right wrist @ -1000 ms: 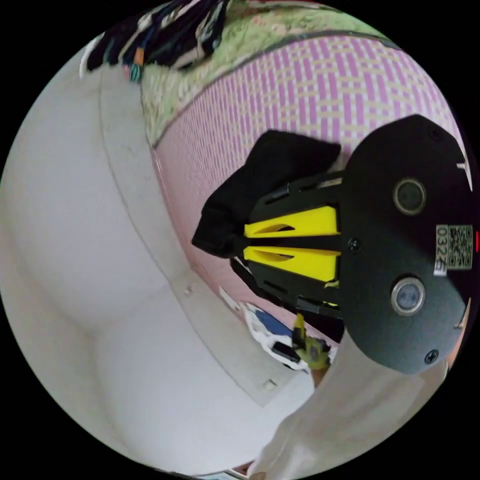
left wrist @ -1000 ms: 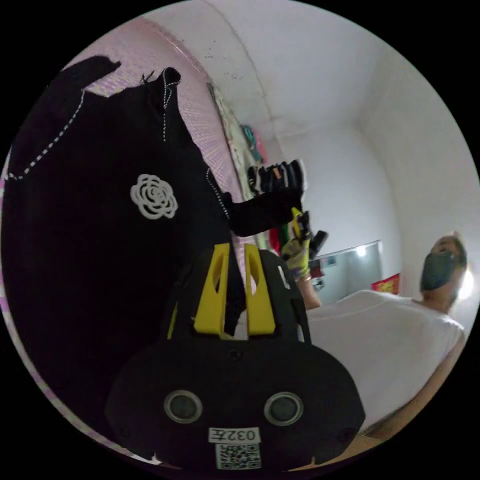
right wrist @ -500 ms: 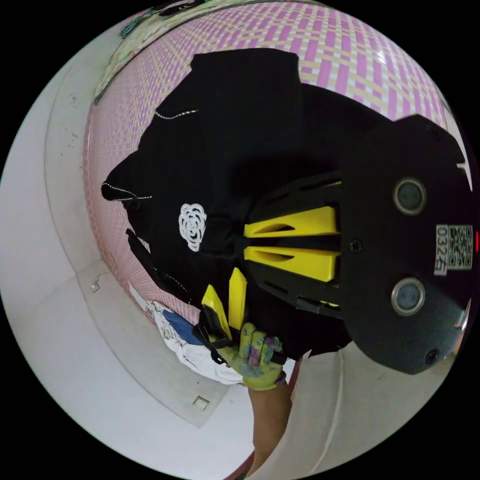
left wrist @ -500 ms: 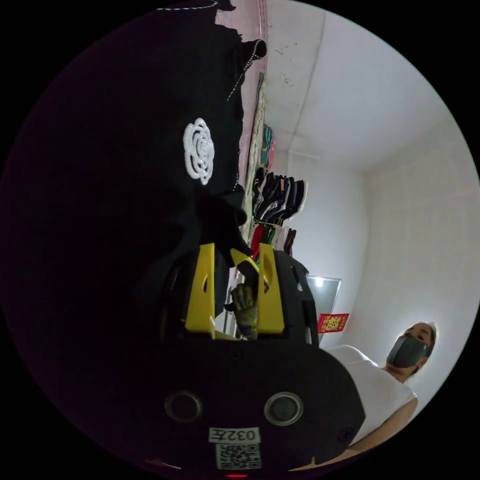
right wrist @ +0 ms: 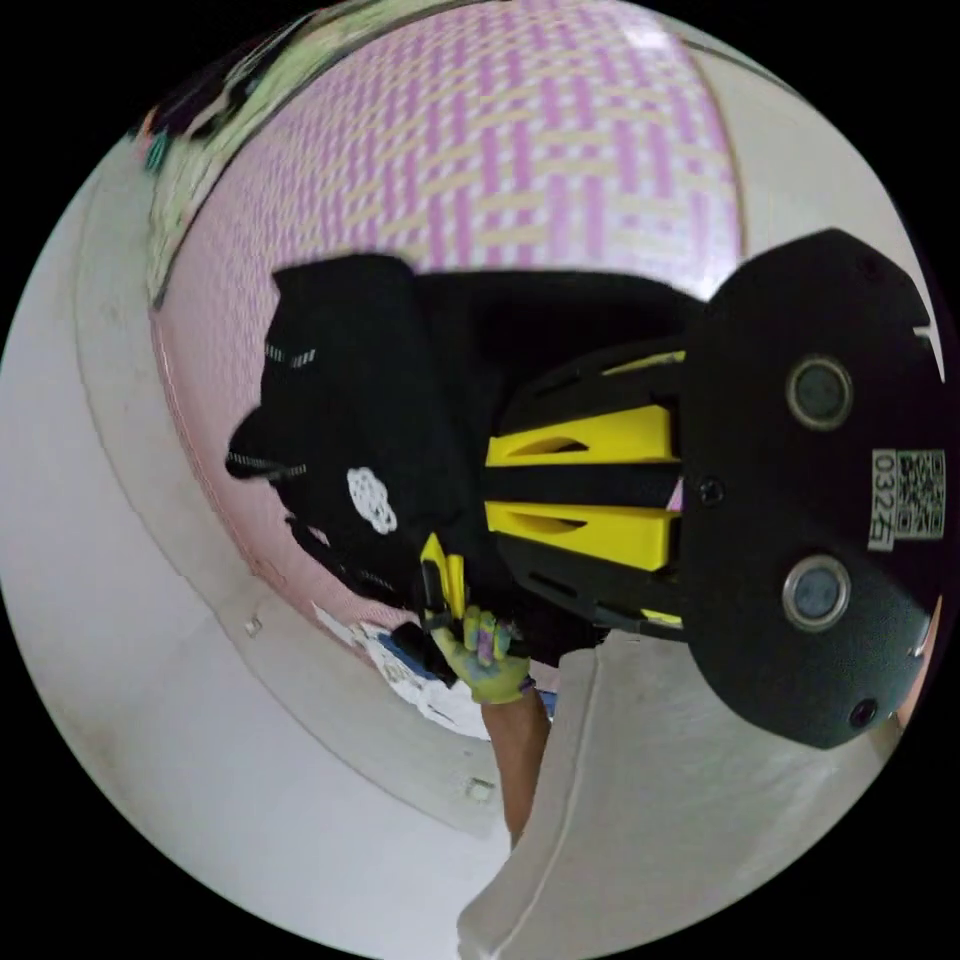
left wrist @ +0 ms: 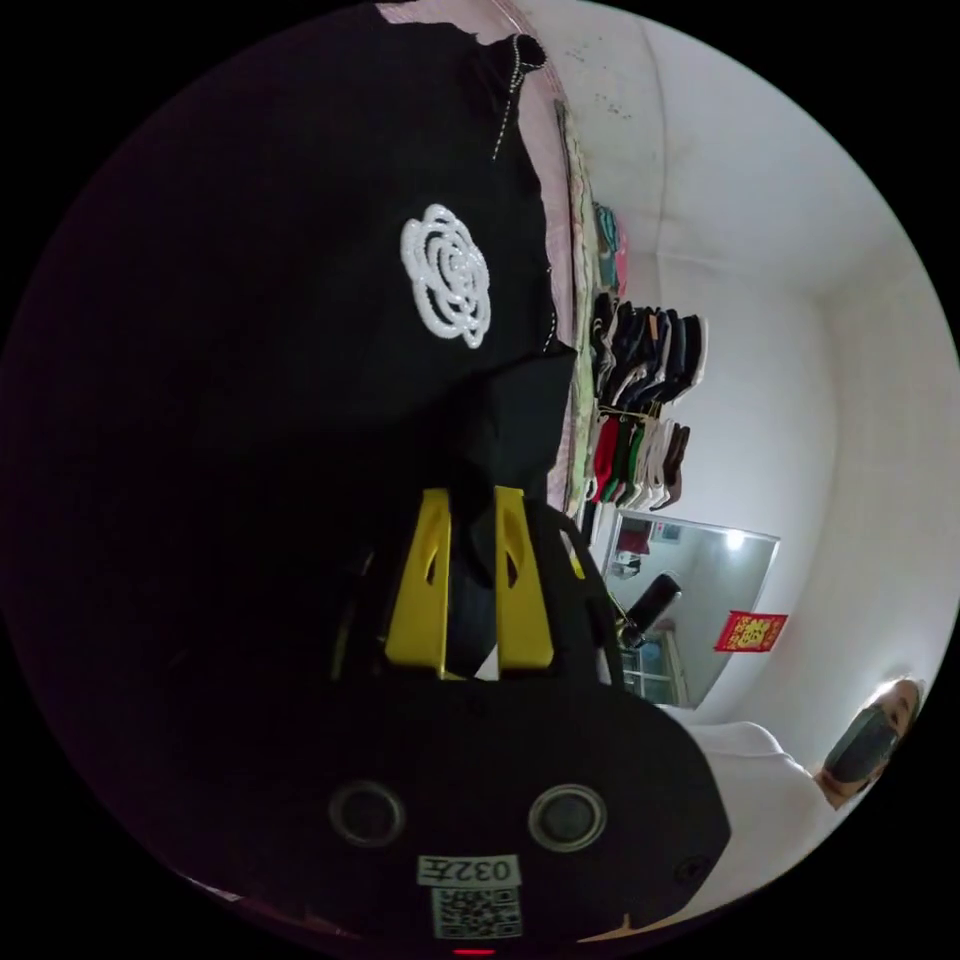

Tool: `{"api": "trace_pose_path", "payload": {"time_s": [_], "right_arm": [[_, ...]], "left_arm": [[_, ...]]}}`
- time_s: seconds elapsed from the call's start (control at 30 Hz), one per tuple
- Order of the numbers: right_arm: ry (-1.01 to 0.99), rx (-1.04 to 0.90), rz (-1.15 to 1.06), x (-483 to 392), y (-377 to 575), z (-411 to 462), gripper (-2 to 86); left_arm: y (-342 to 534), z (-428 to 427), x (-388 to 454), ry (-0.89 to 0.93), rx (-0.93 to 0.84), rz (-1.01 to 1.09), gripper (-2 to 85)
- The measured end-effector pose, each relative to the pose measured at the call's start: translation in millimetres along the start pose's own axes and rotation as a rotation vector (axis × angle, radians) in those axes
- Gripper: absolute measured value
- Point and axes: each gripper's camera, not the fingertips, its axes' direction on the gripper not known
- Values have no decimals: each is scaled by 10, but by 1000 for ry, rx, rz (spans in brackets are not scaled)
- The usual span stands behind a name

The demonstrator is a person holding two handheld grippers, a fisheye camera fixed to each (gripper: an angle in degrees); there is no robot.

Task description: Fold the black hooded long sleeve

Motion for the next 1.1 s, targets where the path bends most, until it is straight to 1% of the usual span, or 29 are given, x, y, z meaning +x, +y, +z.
{"api": "trace_pose_path", "payload": {"time_s": [0.07, 0.1, 0.13, 0.17, 0.2, 0.27, 0.3, 0.37, 0.4, 0.47, 0.53, 0.57, 0.67, 0.77, 0.9, 0.97, 1.0, 1.07, 1.1], "right_arm": [[98, 54, 188, 284, 373, -321, 66], [123, 66, 235, 353, 473, -393, 67], [166, 83, 330, 481, 667, -519, 71], [176, 99, 403, 580, 838, -615, 76], [171, 106, 431, 618, 914, -653, 79], [170, 112, 491, 660, 1122, -728, 85], [173, 108, 496, 651, 1151, -732, 86], [148, 118, 510, 598, 1222, -714, 89], [136, 120, 509, 579, 1226, -699, 89], [123, 106, 488, 474, 1189, -613, 85], [126, 88, 472, 393, 1137, -539, 70], [131, 84, 466, 339, 1104, -513, 49], [189, 120, 435, 147, 1031, -560, 39], [270, 102, 377, -97, 916, -587, 36], [381, 91, 239, -542, 719, -618, 35], [458, 86, 133, -881, 566, -640, 34], [473, 86, 102, -971, 528, -643, 34], [518, 84, -25, -1333, 386, -634, 34], [523, 83, -58, -1421, 356, -623, 34]], "left_arm": [[-16, 16, -32, 6, -10, 11, 4], [-22, 5, -36, 11, -6, 10, -1], [-38, -25, -25, 46, 5, 14, -7], [-68, -61, 28, 121, 21, 34, -11], [-90, -81, 72, 164, 33, 47, -11], [-258, -164, 376, 319, 83, 109, -13], [-322, -180, 483, 350, 91, 128, -13], [-631, -213, 1024, 439, 104, 229, -14], [-711, -210, 1183, 451, 100, 259, -14], [-1010, -151, 1828, 473, 70, 369, -15], [-1198, -78, 2233, 484, 56, 412, -15], [-1306, -28, 2435, 506, 61, 413, -15], [-1531, 77, 2783, 544, 84, 402, -15], [-1640, 86, 2915, 552, 122, 355, -15], [-1633, -123, 2913, 586, 146, 368, -15], [-1537, -451, 2806, 631, 172, 392, -15], [-1500, -558, 2764, 650, 181, 401, -15], [-1311, -1067, 2510, 711, 240, 437, -15], [-1258, -1210, 2424, 713, 259, 446, -15]]}}
